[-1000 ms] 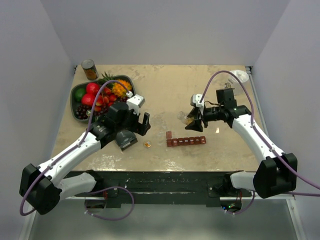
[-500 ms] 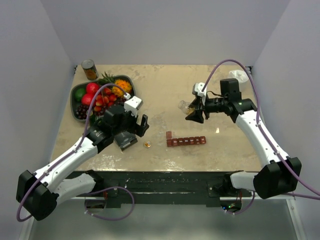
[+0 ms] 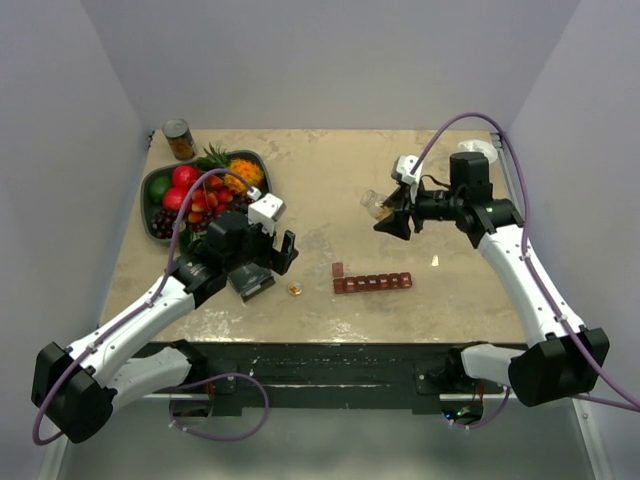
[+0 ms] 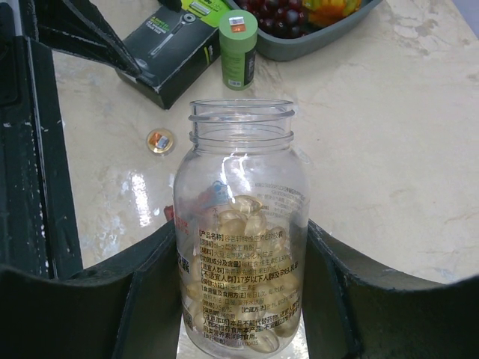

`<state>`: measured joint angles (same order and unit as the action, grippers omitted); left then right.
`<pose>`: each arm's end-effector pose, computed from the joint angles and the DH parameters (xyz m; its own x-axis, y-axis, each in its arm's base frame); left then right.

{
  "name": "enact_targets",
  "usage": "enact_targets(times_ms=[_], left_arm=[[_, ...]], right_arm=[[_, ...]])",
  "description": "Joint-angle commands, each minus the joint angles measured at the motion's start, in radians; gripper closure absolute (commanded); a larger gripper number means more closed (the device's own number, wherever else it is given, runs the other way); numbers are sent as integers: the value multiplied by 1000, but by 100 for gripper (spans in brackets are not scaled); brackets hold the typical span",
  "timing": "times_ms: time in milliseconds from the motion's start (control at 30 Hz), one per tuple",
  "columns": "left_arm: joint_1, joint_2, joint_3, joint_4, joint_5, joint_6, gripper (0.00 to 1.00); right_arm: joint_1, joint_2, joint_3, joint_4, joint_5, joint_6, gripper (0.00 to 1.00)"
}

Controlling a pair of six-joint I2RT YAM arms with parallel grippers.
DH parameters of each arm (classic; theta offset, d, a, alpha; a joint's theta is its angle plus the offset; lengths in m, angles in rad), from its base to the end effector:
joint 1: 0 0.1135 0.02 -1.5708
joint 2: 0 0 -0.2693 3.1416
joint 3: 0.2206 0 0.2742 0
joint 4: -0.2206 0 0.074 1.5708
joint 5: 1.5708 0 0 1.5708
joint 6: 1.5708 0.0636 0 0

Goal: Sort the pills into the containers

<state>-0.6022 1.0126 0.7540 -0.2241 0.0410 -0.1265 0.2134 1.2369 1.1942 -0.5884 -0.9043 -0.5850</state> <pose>0.2237 -0.1569 0.2677 -0.4546 0.1596 -0.8763 0.5429 0.8296 -0.1306 0.2759 0.1109 0.3496 -0.0660 -0.3636 -0.9292 -0.9446 0.3227 -0.0592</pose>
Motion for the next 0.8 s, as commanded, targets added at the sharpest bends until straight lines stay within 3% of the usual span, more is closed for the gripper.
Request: enact_targets(times_ms=[0, 533, 767], left_arm=[[7, -22, -10, 49, 4, 22, 1], [5, -35, -12, 48, -18, 34, 1], [5, -84, -31, 61, -29, 44, 1]], right_arm=[[-11, -27, 42, 39, 7, 33, 99], [-65, -40, 131, 76, 24, 120, 100], [-124, -8, 278, 229, 31, 342, 100]])
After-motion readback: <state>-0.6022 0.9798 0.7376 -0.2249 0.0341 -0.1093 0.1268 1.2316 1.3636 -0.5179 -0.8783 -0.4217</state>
